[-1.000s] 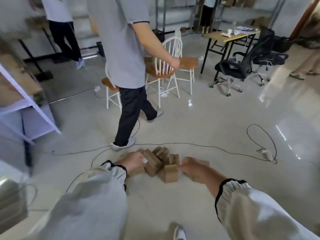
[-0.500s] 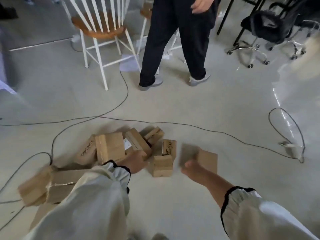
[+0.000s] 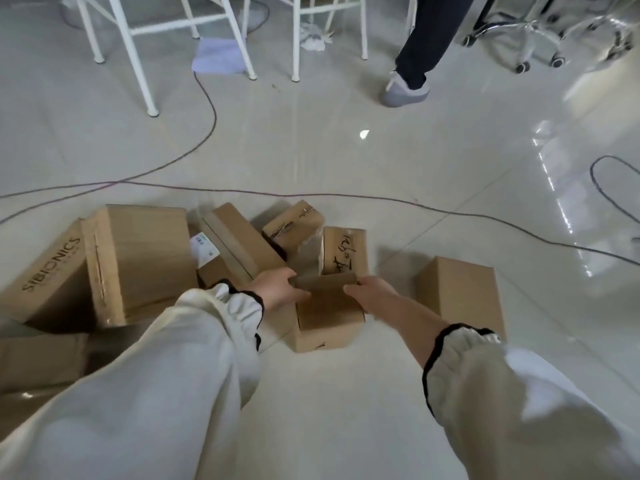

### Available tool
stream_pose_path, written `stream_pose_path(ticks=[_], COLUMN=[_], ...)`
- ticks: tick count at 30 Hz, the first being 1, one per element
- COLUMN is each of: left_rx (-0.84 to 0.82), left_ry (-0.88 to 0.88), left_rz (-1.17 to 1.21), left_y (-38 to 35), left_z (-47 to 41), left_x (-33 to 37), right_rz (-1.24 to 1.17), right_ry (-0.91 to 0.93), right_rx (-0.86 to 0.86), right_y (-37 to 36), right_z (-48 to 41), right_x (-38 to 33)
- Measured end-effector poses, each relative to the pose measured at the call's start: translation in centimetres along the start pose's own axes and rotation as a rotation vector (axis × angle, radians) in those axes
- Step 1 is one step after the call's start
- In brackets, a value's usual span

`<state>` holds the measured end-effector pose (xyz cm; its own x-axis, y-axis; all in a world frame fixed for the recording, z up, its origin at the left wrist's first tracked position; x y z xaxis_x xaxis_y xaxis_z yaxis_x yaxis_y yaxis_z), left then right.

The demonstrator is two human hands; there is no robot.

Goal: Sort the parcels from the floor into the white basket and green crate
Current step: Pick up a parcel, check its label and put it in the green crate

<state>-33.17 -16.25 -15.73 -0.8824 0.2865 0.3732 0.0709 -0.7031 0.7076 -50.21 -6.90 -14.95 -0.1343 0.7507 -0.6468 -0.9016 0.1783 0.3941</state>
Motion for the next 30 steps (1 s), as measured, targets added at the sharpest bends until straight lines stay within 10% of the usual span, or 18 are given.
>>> stream_pose_path(ticks=[11,22,30], left_rx=[0.16,0.001,0.029], left_ry=[-0.122,0.173,0.03], left_rz=[0.107,0.494,0.349], left_y=[-0.6,-10.6,-9.8], left_z=[4.2,5.6,3.6], left_x=[-3.1,-9.7,-9.9], right_rz=[-0.511,-0.39,-0.514], right_ry=[-0.086,-0.282,-0.528], right_rx=[-0.133,-0.203,-0.488], right_y=[-2.7,-9.5,-10.0], right_z=[1.9,1.6,2.8], right_x=[3.9,10.3,11.5])
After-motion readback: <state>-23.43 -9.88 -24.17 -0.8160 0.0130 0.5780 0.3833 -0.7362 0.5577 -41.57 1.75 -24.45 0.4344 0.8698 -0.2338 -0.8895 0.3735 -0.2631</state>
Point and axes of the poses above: each hand's wrist, its own z-axis away from the middle knuckle, its own y-axis out of the back of the hand, x = y × z, the point moved 3 cm from there along -z, towards the middle knuckle, and after that the axes turned 15 degrees about -z, right-handed, at the moved point
